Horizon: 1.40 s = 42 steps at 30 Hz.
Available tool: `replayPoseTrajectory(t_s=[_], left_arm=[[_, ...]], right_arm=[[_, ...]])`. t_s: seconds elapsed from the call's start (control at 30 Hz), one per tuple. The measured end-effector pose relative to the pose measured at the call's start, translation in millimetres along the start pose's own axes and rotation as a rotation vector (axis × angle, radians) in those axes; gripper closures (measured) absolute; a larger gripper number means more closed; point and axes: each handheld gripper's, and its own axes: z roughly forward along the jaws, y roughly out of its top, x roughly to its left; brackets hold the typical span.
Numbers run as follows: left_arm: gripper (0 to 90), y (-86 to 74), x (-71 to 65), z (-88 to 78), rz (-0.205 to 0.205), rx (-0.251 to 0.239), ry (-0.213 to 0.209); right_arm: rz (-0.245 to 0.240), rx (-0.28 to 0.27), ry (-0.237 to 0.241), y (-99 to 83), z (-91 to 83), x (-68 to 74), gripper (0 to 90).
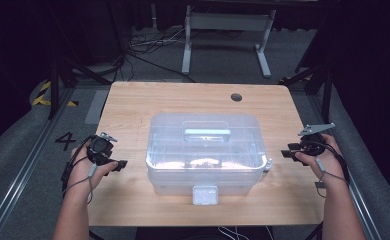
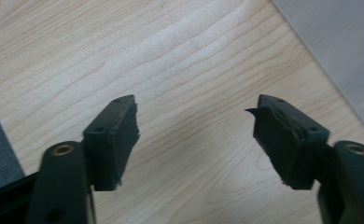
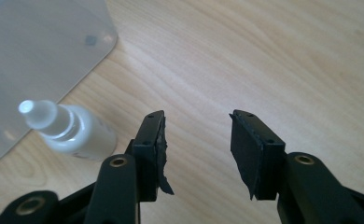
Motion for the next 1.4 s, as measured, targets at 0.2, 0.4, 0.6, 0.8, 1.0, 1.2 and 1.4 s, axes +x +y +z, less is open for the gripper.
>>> replayPoseTrajectory(t_s=[0.2,0.4,0.6,0.8,1.0,1.2,1.4], left_arm=[[36.0,1.1,-2.8,-1.8,0.044,-0.059,-0.035],[41.2,2.3,-3.1,-4.1,0.06,-0.048,-0.026],[51.0,1.3,-1.8,-15.0,0.061,-0.073,-0.1],[55.4,2.8,-5.1,-20.6,0.089,-0.051,-0.136],[60.2,4.4,-6.9,-24.0,0.088,-0.066,-0.176],[65.1,7.4,-17.4,-40.8,0.089,-0.145,-0.226],[65.2,19.7,-30.2,-65.3,0.14,-0.229,-0.26]], right_arm=[[0.02,-0.051,0.018,-0.4,-1.7,-1.4,41.0],[-0.002,-0.071,0.023,0.1,1.7,3.3,41.4],[-0.007,-0.04,0.05,-0.2,-4.9,2.3,68.8],[-0.055,-0.089,0.064,-4.4,-5.6,5.0,68.0],[-0.015,-0.041,0.023,-3.9,-12.7,4.1,78.9],[-0.006,-0.053,0.063,-1.5,-15.1,5.8,83.2],[-0.011,-0.055,0.046,-1.7,-16.1,2.3,83.1]])
